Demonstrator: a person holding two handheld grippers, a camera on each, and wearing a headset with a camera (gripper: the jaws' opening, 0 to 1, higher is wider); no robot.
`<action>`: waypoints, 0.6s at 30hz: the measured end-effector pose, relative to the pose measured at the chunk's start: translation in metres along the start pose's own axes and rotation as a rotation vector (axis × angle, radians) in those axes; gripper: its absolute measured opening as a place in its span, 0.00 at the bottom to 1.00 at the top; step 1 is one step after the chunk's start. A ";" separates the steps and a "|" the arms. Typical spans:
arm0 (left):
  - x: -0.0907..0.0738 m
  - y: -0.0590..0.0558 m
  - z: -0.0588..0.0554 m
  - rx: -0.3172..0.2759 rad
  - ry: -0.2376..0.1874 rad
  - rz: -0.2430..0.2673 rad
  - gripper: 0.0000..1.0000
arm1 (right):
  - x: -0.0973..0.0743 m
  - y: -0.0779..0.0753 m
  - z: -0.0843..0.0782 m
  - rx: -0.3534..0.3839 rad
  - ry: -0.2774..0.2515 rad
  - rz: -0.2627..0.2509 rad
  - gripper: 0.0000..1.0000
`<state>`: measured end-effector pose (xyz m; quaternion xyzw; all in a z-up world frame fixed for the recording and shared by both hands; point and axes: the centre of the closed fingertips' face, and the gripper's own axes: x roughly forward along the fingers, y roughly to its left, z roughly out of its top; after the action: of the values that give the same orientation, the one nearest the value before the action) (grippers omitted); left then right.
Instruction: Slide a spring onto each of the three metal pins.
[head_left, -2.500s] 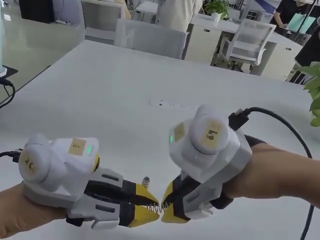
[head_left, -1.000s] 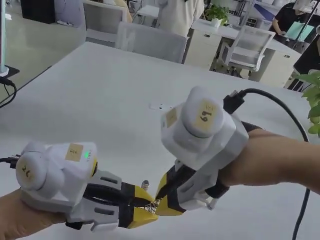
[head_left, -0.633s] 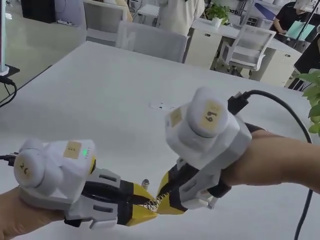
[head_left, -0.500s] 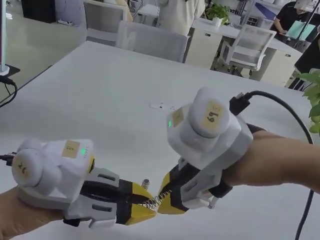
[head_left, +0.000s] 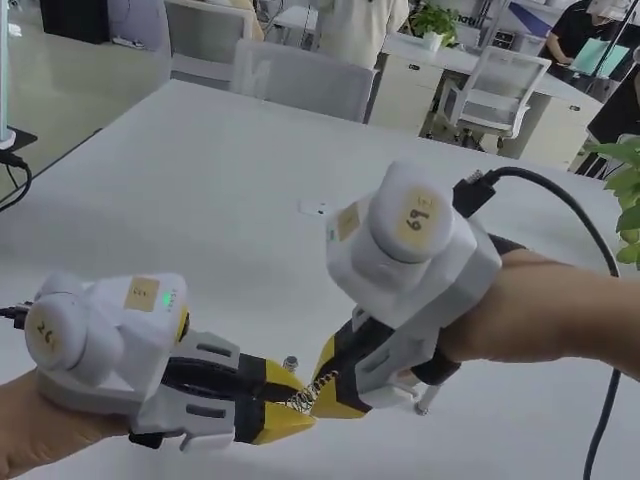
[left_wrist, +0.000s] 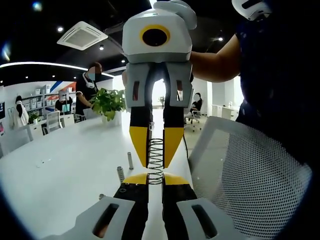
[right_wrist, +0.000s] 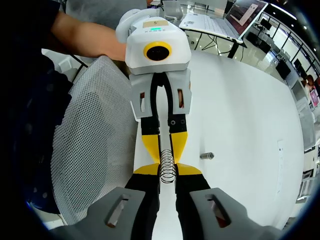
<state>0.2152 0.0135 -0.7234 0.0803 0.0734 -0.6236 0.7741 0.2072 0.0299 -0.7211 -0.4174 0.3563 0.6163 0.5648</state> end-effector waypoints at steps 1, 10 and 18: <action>0.000 0.000 0.000 0.000 -0.002 0.001 0.02 | 0.000 -0.001 0.000 0.000 0.003 0.000 0.08; 0.001 0.002 0.003 -0.009 -0.020 0.011 0.02 | -0.002 -0.003 0.007 0.007 0.017 0.005 0.08; 0.004 0.002 0.002 -0.005 -0.015 0.006 0.02 | -0.002 -0.002 0.008 0.008 0.028 0.010 0.07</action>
<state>0.2176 0.0093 -0.7222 0.0738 0.0691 -0.6218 0.7766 0.2087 0.0371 -0.7162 -0.4221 0.3689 0.6116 0.5584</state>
